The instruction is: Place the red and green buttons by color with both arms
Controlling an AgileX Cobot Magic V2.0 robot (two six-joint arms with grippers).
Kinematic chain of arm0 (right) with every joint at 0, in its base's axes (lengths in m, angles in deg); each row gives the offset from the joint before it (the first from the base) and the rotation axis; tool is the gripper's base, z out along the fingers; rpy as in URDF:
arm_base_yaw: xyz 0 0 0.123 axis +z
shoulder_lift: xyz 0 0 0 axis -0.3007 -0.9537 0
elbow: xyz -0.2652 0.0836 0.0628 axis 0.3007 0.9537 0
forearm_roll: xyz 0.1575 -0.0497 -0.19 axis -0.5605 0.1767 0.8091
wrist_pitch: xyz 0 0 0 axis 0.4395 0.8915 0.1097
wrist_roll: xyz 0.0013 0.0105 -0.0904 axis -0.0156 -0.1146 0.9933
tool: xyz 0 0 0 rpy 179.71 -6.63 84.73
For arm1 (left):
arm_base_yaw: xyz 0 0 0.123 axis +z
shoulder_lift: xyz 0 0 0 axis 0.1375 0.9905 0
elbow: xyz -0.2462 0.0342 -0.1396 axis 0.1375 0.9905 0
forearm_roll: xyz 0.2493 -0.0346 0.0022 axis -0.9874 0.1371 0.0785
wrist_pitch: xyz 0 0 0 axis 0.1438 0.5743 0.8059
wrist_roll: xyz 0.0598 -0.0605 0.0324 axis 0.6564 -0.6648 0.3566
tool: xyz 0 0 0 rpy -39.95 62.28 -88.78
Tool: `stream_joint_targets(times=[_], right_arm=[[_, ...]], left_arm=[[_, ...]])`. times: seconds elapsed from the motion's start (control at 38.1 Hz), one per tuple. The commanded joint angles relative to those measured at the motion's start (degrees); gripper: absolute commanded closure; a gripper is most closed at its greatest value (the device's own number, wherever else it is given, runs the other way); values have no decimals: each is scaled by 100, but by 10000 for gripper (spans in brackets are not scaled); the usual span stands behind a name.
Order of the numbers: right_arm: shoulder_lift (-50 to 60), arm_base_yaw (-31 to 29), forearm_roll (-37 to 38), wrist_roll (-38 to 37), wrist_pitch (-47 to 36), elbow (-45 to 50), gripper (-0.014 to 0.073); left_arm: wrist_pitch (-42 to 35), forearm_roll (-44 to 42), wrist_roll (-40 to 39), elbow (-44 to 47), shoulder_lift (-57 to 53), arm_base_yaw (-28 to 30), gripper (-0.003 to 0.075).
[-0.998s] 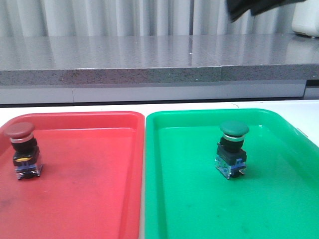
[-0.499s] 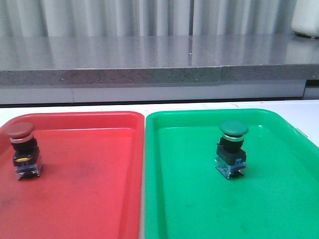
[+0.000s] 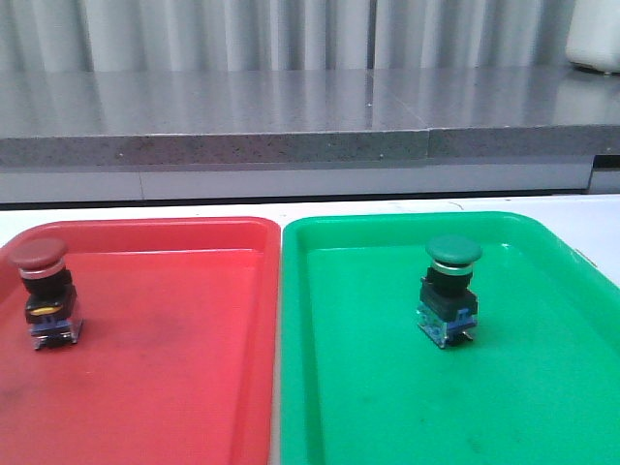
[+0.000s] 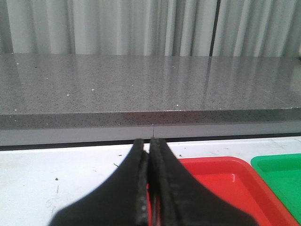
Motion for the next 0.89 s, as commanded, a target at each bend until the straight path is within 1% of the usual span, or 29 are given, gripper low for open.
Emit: stream_joint_targets(times=[0.0,0.11,0.87], right_arm=[[359,-32,54,51,-507,-19,632],[556,-32,54,51,-498,12,632],[562,-32,54,51,-492,12,632]], left_arm=[[-494,0,-60,-137,63,3,740],[-494,0,-60,-137,63,3,740],[-494,0,-60,-137,63,3,740]])
